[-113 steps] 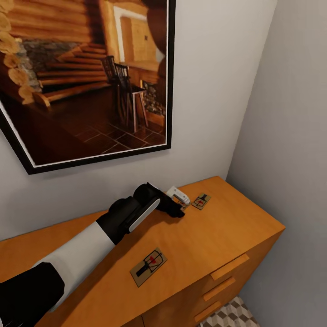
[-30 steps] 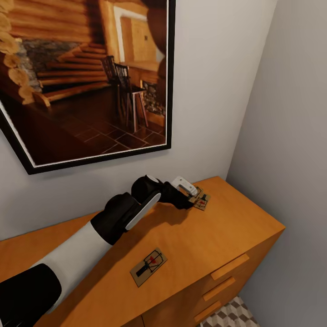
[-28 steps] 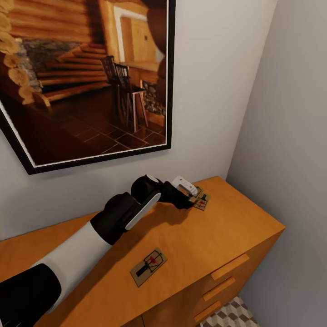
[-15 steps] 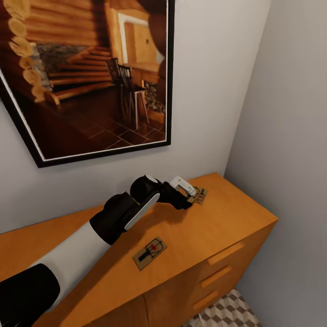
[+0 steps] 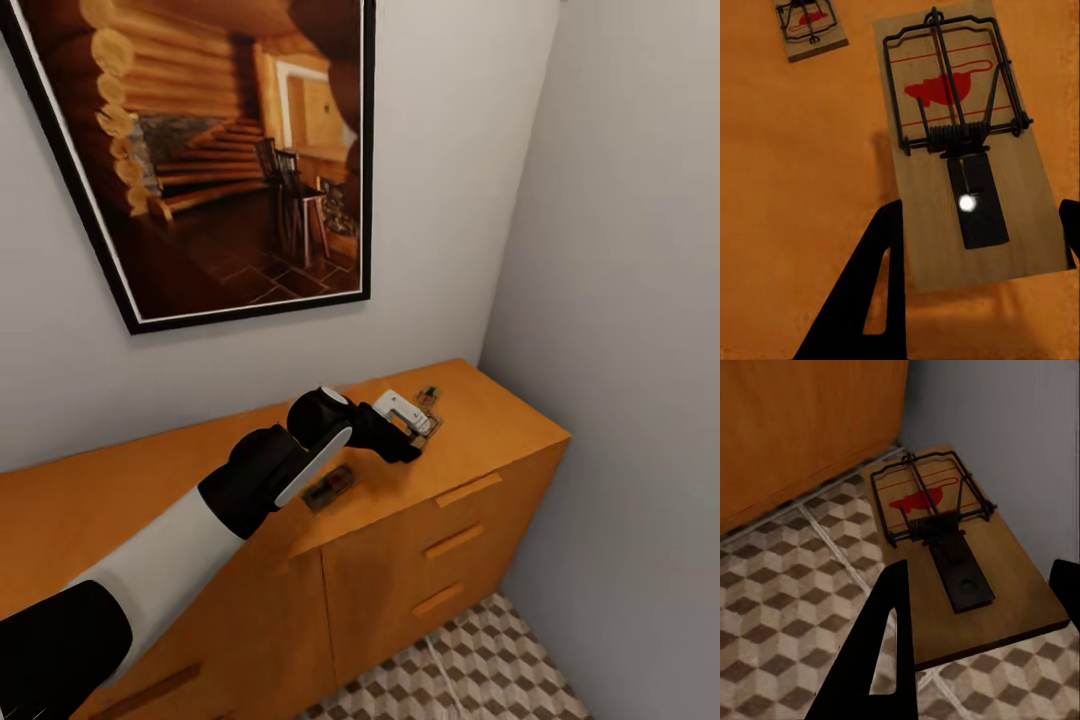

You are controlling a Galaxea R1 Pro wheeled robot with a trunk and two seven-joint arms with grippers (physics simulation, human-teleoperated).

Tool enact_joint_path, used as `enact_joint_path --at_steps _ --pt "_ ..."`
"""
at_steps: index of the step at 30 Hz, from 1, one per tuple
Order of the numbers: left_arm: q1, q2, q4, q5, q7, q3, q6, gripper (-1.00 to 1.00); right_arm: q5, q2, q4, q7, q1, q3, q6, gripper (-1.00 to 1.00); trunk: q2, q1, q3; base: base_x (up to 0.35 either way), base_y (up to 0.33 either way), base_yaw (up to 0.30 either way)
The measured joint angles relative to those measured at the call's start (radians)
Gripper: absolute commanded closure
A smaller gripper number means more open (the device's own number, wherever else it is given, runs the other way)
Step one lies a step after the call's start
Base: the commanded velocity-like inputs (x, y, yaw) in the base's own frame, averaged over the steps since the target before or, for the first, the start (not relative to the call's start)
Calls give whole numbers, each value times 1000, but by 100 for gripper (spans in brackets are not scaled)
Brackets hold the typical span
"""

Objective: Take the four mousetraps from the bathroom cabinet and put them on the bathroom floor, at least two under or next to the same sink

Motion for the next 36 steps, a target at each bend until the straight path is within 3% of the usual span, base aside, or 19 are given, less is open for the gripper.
enact_joint_path --at_steps 31,36 --pt "33 -1 36 1 -1 -4 -3 100 0 0 0 0 0 0 0 100 0 0 0 -326 -166 0" --pt "59 -2 105 -2 -2 -16 -7 100 0 0 0 0 0 0 0 100 0 0 0 -173 -98 0"
